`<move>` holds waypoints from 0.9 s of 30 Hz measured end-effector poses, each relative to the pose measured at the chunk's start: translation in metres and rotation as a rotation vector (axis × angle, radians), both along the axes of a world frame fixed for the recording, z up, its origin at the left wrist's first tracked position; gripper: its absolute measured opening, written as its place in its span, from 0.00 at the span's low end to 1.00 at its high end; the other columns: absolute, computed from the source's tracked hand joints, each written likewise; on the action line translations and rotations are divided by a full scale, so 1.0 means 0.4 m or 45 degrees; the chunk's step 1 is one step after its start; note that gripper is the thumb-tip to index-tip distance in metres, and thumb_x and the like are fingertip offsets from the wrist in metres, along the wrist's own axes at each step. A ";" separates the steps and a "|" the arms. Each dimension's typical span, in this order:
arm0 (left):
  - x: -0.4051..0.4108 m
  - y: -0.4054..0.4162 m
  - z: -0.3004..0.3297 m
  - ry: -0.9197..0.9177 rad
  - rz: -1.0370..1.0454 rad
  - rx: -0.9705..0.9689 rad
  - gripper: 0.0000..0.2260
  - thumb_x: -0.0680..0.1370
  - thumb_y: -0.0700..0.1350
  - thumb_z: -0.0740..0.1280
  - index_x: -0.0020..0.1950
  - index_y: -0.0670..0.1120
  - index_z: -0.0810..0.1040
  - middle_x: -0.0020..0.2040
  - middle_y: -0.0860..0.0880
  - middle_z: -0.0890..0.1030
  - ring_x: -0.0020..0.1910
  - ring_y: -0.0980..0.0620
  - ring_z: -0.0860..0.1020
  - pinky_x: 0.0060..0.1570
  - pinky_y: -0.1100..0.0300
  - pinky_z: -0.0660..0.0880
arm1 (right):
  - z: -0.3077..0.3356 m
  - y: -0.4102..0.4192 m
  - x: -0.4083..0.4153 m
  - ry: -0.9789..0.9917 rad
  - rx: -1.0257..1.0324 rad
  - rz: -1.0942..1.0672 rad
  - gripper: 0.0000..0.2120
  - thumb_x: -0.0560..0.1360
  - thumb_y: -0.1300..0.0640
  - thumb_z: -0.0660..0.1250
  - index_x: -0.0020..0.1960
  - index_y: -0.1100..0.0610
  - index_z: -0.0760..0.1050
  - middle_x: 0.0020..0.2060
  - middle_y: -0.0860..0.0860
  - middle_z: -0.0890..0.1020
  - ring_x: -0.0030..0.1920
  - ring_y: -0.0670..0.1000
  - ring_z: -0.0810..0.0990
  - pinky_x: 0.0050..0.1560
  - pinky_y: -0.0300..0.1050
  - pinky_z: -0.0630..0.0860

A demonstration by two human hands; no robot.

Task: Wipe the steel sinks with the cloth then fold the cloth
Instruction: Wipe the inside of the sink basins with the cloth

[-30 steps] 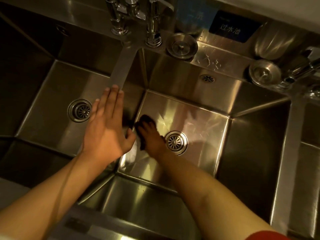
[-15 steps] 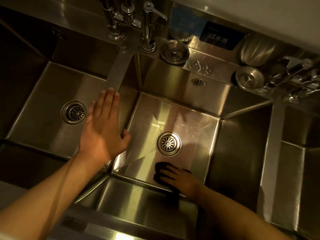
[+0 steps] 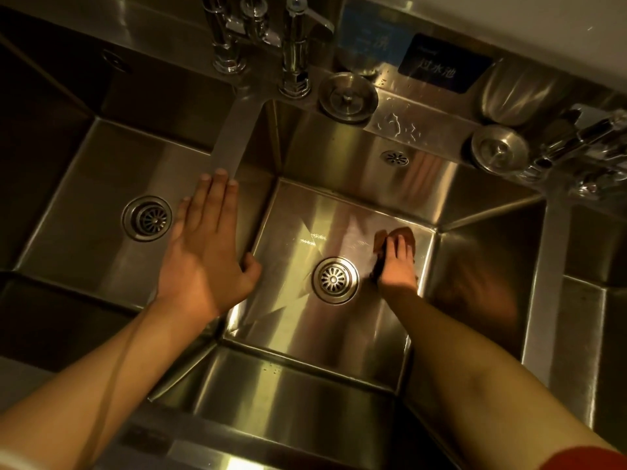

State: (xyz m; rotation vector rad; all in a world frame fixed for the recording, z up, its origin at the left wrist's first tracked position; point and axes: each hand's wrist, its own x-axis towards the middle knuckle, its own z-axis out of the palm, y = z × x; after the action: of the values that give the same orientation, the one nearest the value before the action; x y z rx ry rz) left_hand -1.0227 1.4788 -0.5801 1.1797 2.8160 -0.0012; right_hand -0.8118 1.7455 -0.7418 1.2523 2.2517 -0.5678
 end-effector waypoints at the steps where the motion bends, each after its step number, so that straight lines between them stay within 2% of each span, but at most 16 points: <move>1: -0.001 0.000 0.000 0.003 -0.003 0.001 0.46 0.71 0.57 0.63 0.84 0.41 0.50 0.85 0.42 0.51 0.85 0.45 0.48 0.82 0.45 0.50 | -0.001 0.001 -0.032 0.038 -0.031 -0.015 0.39 0.80 0.59 0.64 0.84 0.53 0.44 0.83 0.52 0.43 0.82 0.57 0.43 0.78 0.63 0.56; 3: -0.001 -0.001 -0.001 0.020 -0.014 0.005 0.46 0.71 0.57 0.63 0.84 0.40 0.50 0.85 0.41 0.51 0.85 0.45 0.48 0.82 0.45 0.50 | -0.009 -0.025 -0.092 0.120 -0.022 0.076 0.37 0.82 0.61 0.60 0.84 0.52 0.44 0.83 0.51 0.43 0.82 0.57 0.42 0.79 0.61 0.56; 5: 0.000 -0.001 0.000 0.034 -0.019 0.002 0.46 0.71 0.57 0.62 0.84 0.39 0.50 0.85 0.41 0.51 0.85 0.45 0.48 0.82 0.45 0.51 | -0.016 -0.074 -0.141 0.273 -0.039 0.221 0.35 0.82 0.63 0.59 0.84 0.52 0.46 0.83 0.52 0.44 0.82 0.56 0.42 0.81 0.55 0.50; 6: 0.000 -0.002 0.000 0.037 -0.016 0.001 0.46 0.71 0.57 0.62 0.84 0.40 0.50 0.85 0.41 0.50 0.85 0.45 0.48 0.82 0.45 0.51 | -0.019 -0.107 -0.158 0.366 -0.063 0.307 0.35 0.82 0.61 0.61 0.84 0.52 0.48 0.83 0.53 0.46 0.82 0.57 0.43 0.81 0.54 0.49; 8: 0.000 -0.002 0.002 0.034 -0.013 0.003 0.46 0.71 0.58 0.62 0.84 0.40 0.49 0.85 0.41 0.49 0.85 0.45 0.47 0.82 0.45 0.50 | -0.025 -0.184 -0.178 0.481 -0.042 0.662 0.38 0.80 0.53 0.67 0.83 0.54 0.50 0.82 0.55 0.50 0.82 0.59 0.44 0.81 0.56 0.46; 10: 0.001 -0.001 0.003 0.018 -0.011 0.011 0.47 0.71 0.57 0.62 0.84 0.40 0.49 0.85 0.42 0.49 0.85 0.45 0.47 0.82 0.45 0.50 | -0.042 -0.277 -0.165 0.462 -0.091 0.932 0.44 0.77 0.49 0.71 0.83 0.54 0.49 0.82 0.56 0.51 0.82 0.60 0.43 0.80 0.56 0.47; 12: 0.002 -0.001 0.005 0.005 -0.006 0.027 0.47 0.70 0.57 0.63 0.84 0.40 0.49 0.85 0.41 0.50 0.85 0.45 0.47 0.82 0.45 0.51 | -0.064 -0.374 -0.114 0.372 -0.184 1.086 0.47 0.76 0.53 0.72 0.83 0.52 0.45 0.83 0.55 0.48 0.82 0.59 0.43 0.81 0.57 0.48; 15: 0.002 -0.002 0.008 -0.008 -0.020 0.011 0.47 0.71 0.57 0.62 0.84 0.40 0.49 0.85 0.41 0.50 0.84 0.44 0.48 0.81 0.43 0.53 | -0.094 -0.457 0.006 0.253 -0.330 1.327 0.38 0.81 0.61 0.64 0.84 0.54 0.46 0.83 0.55 0.48 0.82 0.60 0.44 0.81 0.58 0.50; 17: 0.000 -0.003 0.008 -0.021 -0.018 -0.010 0.46 0.72 0.58 0.61 0.85 0.40 0.47 0.85 0.41 0.49 0.85 0.44 0.47 0.82 0.44 0.51 | -0.106 -0.454 0.055 0.279 -0.459 1.366 0.31 0.83 0.64 0.59 0.83 0.54 0.52 0.83 0.53 0.50 0.82 0.58 0.45 0.80 0.58 0.52; 19: 0.001 -0.003 0.008 -0.033 -0.011 -0.016 0.46 0.72 0.58 0.60 0.85 0.41 0.47 0.85 0.42 0.48 0.85 0.45 0.46 0.82 0.46 0.48 | -0.108 -0.420 0.049 0.384 -0.473 1.459 0.29 0.84 0.63 0.59 0.82 0.53 0.56 0.82 0.52 0.53 0.82 0.56 0.48 0.80 0.55 0.55; 24: -0.003 -0.004 0.000 -0.053 -0.010 0.018 0.47 0.72 0.57 0.63 0.85 0.42 0.46 0.85 0.43 0.48 0.85 0.46 0.45 0.82 0.46 0.48 | -0.114 -0.287 -0.113 0.531 -0.295 1.389 0.30 0.81 0.58 0.68 0.80 0.53 0.62 0.81 0.53 0.59 0.82 0.55 0.54 0.78 0.53 0.59; 25: -0.003 -0.005 0.000 -0.061 -0.007 0.033 0.47 0.71 0.57 0.63 0.85 0.42 0.46 0.86 0.43 0.48 0.85 0.46 0.45 0.82 0.45 0.49 | -0.104 -0.262 -0.156 0.546 -0.338 1.284 0.31 0.80 0.56 0.70 0.80 0.52 0.63 0.80 0.54 0.62 0.81 0.56 0.58 0.76 0.53 0.62; 26: -0.002 -0.004 0.000 -0.066 -0.008 0.043 0.47 0.71 0.56 0.63 0.85 0.42 0.46 0.86 0.43 0.48 0.85 0.46 0.45 0.82 0.45 0.49 | -0.077 -0.236 -0.195 0.613 -0.374 1.072 0.30 0.80 0.54 0.70 0.79 0.50 0.65 0.78 0.54 0.66 0.77 0.57 0.66 0.70 0.54 0.68; 27: -0.002 -0.004 0.002 -0.065 -0.011 0.041 0.47 0.72 0.56 0.63 0.85 0.42 0.46 0.85 0.43 0.48 0.85 0.46 0.45 0.82 0.45 0.49 | -0.061 -0.217 -0.227 0.717 -0.381 0.825 0.27 0.80 0.51 0.69 0.78 0.47 0.67 0.75 0.52 0.72 0.69 0.56 0.76 0.60 0.53 0.74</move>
State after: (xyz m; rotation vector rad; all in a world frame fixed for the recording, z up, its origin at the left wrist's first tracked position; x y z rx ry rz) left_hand -1.0234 1.4770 -0.5794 1.1805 2.7768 0.0729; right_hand -0.9026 1.6586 -0.7662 0.1788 2.6839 -1.0282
